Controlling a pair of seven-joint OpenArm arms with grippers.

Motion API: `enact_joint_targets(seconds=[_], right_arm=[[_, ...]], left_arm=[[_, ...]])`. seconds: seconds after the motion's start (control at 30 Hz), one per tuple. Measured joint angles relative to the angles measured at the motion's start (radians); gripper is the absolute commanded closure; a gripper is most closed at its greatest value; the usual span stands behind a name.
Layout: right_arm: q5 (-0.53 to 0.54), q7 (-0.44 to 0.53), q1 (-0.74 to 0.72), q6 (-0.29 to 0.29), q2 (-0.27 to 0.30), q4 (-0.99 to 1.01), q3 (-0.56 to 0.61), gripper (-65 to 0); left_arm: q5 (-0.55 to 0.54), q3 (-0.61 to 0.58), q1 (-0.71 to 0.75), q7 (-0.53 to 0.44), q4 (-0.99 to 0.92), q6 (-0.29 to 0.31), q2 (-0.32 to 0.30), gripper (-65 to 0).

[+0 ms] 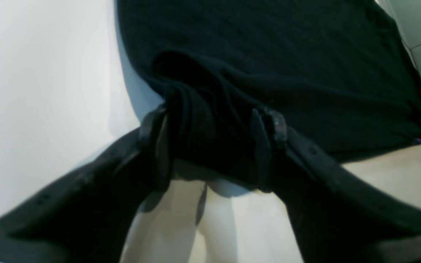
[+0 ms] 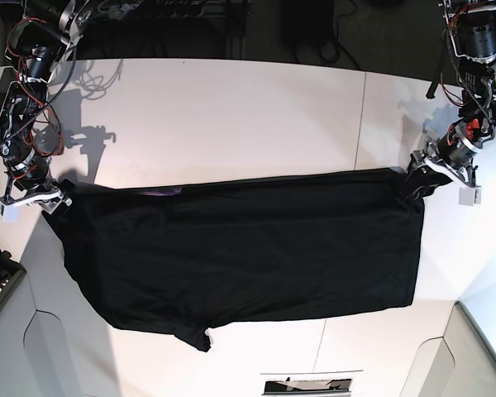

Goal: Layout the t-shirt on the table in an organized manner, then fold the t-shirt properly
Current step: 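Pull the folded edge taut with both grippers and release it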

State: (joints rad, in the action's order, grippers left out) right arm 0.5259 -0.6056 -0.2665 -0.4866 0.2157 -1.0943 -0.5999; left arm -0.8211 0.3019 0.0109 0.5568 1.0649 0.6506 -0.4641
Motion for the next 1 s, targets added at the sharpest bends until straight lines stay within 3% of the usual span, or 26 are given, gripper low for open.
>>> enact_joint_targets(seconds=[0.07,0.1,0.17,0.23,0.33,0.43,0.7,0.87,1.0], right_arm=[[0.000,0.026,0.000,-0.004,-0.001,0.001,0.001,-37.8],[-0.001,0.030,0.000,-0.008,-0.002,0.002,0.001,-32.4],[-0.003,0.030,0.000,-0.018,0.000,0.002,0.001,-16.1],[-0.002,0.031,0.000,-0.019,0.000,0.002,0.001,-0.9],[-0.004,0.030,0.000,-0.041,0.000,0.002,0.001,0.0],[-0.003,0.021,-0.002,-0.052,0.005,0.000,0.001,0.0],[0.056,-0.158,0.003,-0.068,0.014,-0.142,-0.002,0.0],[0.108,-0.276,0.003,-0.068,0.014,-0.235,-0.017,0.0],[0.118,-0.278,0.039,-0.068,0.017,-0.280,-0.019,0.0]], left_arm=[[0.002,0.000,0.000,-0.003,0.000,-0.003,0.002,-28.1],[0.013,0.000,0.000,-0.010,0.000,-0.023,0.002,-20.3],[0.024,0.000,0.000,-0.008,0.000,-0.033,0.001,-6.5],[0.019,0.000,0.000,-0.008,-0.001,-0.033,0.002,-0.5],[0.020,0.000,0.000,-0.006,-0.001,-0.032,-0.002,0.0],[0.029,0.000,0.001,0.012,0.012,0.008,-0.014,0.0],[0.025,-0.008,0.020,0.163,0.121,0.026,-0.086,0.0],[-0.077,-0.008,0.022,0.258,0.152,0.036,-0.138,0.0],[-0.141,-0.007,0.023,0.345,0.152,0.035,-0.160,0.0]])
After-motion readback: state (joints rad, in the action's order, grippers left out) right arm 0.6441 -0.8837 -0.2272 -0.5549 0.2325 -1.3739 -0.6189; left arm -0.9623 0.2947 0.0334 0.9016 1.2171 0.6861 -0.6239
